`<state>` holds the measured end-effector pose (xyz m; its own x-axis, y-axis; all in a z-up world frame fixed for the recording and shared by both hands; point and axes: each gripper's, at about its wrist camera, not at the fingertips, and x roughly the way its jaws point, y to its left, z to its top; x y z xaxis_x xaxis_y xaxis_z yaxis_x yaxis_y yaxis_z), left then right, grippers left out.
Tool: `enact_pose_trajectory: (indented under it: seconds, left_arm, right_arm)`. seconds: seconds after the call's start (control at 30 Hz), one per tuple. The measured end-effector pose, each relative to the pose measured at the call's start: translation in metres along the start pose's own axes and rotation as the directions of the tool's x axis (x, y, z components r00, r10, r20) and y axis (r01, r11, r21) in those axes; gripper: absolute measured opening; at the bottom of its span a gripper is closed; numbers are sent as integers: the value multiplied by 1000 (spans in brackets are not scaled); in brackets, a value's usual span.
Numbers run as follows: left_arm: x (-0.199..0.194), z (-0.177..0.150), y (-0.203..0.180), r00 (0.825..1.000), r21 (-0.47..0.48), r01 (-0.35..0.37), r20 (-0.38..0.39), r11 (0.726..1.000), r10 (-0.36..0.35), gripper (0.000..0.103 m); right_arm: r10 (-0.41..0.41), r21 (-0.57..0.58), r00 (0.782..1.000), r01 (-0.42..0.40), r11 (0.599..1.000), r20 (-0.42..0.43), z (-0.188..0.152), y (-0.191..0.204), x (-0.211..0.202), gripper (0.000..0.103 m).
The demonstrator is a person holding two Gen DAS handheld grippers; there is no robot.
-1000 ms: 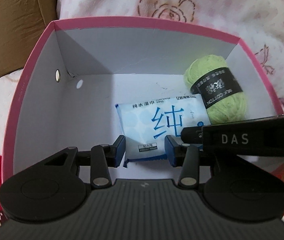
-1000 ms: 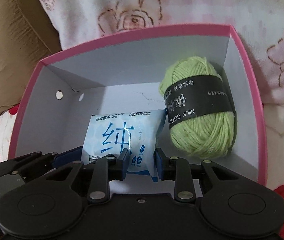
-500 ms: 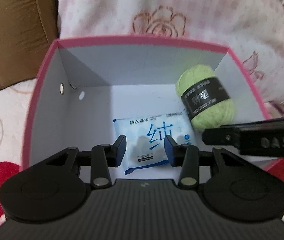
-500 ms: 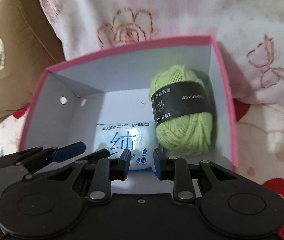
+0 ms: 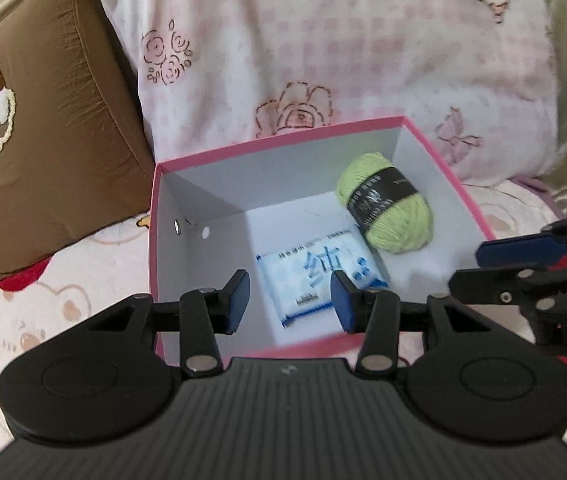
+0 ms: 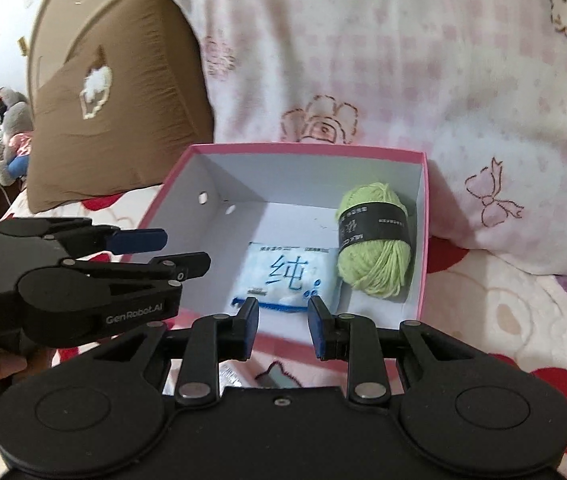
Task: Organize objects
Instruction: 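Withdraw the left tool from the box back over the blanket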
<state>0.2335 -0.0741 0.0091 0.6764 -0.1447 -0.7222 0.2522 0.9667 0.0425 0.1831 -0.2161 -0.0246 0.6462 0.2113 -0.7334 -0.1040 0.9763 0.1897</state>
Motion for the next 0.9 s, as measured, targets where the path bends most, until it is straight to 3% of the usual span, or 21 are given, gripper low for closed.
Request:
enact_pose_trajectory:
  seconds: [0.3, 0.7, 0.8, 0.9]
  left_arm:
    - [-75, -7, 6, 999, 8, 48, 11, 999, -48, 45]
    - [-146, -17, -4, 996, 82, 84, 5, 993, -84, 50]
    - [-158, -20, -6, 996, 90, 89, 14, 992, -90, 51]
    - [-170, -26, -6, 997, 100, 63, 41, 993, -68, 55]
  right_arm:
    - [-13, -94, 999, 18, 995, 44, -14, 26, -54, 31]
    - [1, -163, 1000, 3, 987, 21, -34, 54, -102, 35]
    - [5, -188, 1000, -1, 982, 24, -39, 64, -110, 45]
    - [-18, -210, 998, 30, 977, 56, -46, 73, -118, 62]
